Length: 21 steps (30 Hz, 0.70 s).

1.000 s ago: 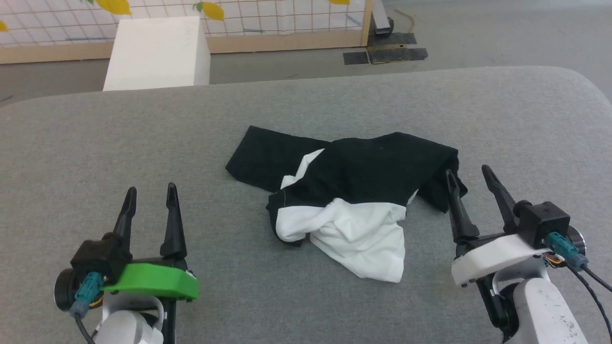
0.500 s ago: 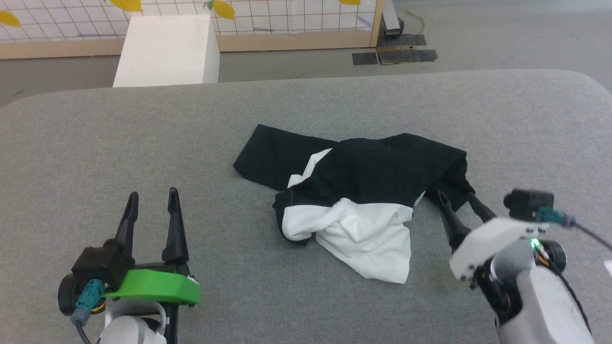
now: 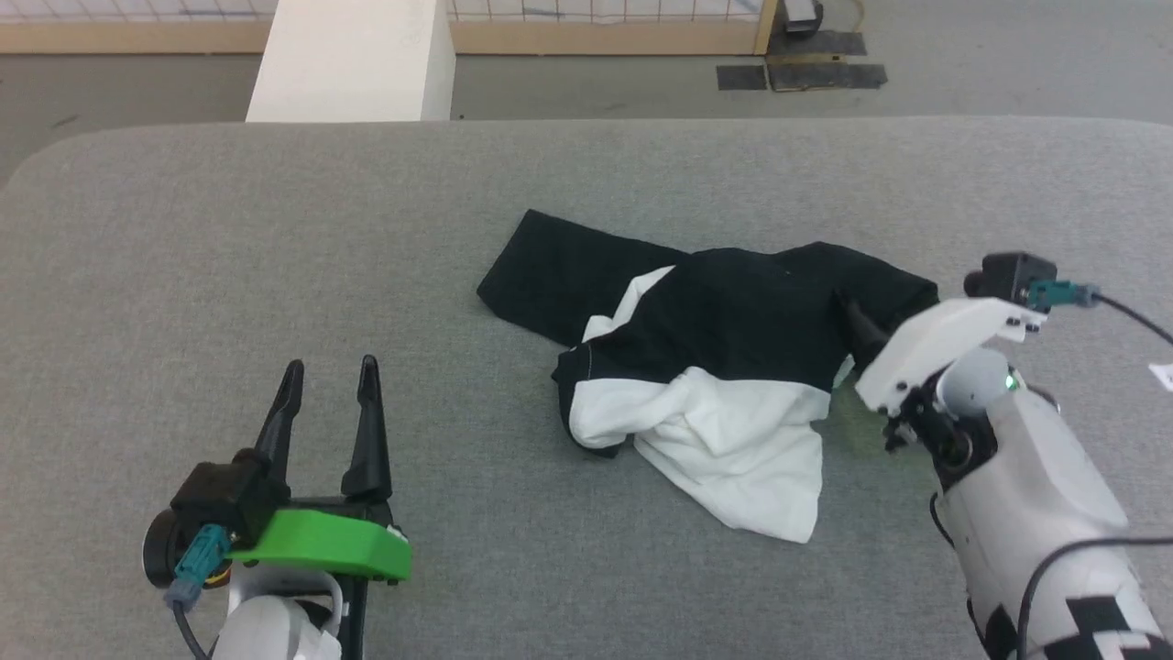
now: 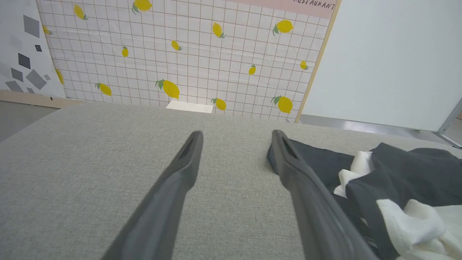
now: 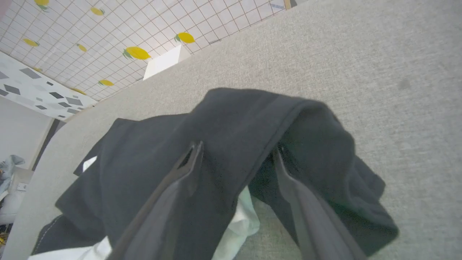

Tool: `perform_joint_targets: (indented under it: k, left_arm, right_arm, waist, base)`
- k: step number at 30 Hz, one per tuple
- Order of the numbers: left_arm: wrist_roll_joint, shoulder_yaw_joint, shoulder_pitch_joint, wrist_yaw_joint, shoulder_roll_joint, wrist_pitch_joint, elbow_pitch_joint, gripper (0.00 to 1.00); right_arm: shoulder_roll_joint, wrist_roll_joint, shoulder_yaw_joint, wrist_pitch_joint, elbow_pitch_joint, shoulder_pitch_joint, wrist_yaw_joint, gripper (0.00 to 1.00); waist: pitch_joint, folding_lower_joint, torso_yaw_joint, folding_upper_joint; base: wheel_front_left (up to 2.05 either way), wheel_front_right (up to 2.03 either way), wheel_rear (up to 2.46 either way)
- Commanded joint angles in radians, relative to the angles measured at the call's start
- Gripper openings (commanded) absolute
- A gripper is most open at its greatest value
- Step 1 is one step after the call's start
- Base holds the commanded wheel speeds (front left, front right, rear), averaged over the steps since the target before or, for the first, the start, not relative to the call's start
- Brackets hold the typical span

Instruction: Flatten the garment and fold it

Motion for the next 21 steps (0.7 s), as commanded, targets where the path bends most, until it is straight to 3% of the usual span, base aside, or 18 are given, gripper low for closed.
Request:
perform_joint_targets:
  k: [1, 2, 7, 11, 16, 21]
  left_arm:
    - [0.005, 0.002, -0.023, -0.007, -0.005, -0.004, 0.004, 1.0]
    - [0.005, 0.006, -0.025, -0.01, -0.006, -0.004, 0.01, 1.0]
    - [0.006, 0.017, -0.009, -0.012, -0.007, -0.004, 0.019, 1.0]
    - [0.004, 0.022, 0.005, -0.014, -0.008, -0.004, 0.024, 1.0]
    - [-0.006, 0.025, 0.024, -0.015, -0.008, -0.004, 0.026, 1.0]
    - [-0.014, 0.016, 0.035, -0.014, -0.008, -0.004, 0.027, 1.0]
  right_arm:
    - [0.0, -0.021, -0.002, -0.032, 0.023, -0.038, -0.001, 0.4]
    - [0.0, -0.037, 0.0, -0.094, 0.067, -0.08, -0.001, 0.0]
    - [0.0, -0.079, -0.01, -0.21, 0.077, -0.089, -0.001, 0.0]
    - [-0.038, -0.165, -0.104, -0.299, 0.021, -0.049, -0.001, 0.0]
    - [-0.111, -0.326, -0.352, -0.306, -0.098, 0.07, -0.001, 0.0]
    - [-0.061, -0.489, -0.601, -0.19, -0.254, 0.216, -0.001, 0.0]
  waist:
    - [0.011, -0.0001, 0.01, 0.0]
    - [0.011, -0.0001, 0.012, 0.0]
    - [-0.012, -0.0001, -0.001, 0.0]
    - [-0.038, -0.0001, -0.012, 0.0]
    - [-0.061, -0.0001, -0.034, 0.0]
    - [-0.07, -0.0001, -0.047, 0.0]
  base:
    - [0.0, 0.0, 0.0]
    - [0.0, 0.0, 0.0]
    - [0.0, 0.0, 0.0]
    - [0.0, 0.0, 0.0]
    - [0.0, 0.0, 0.0]
    - [0.0, 0.0, 0.0]
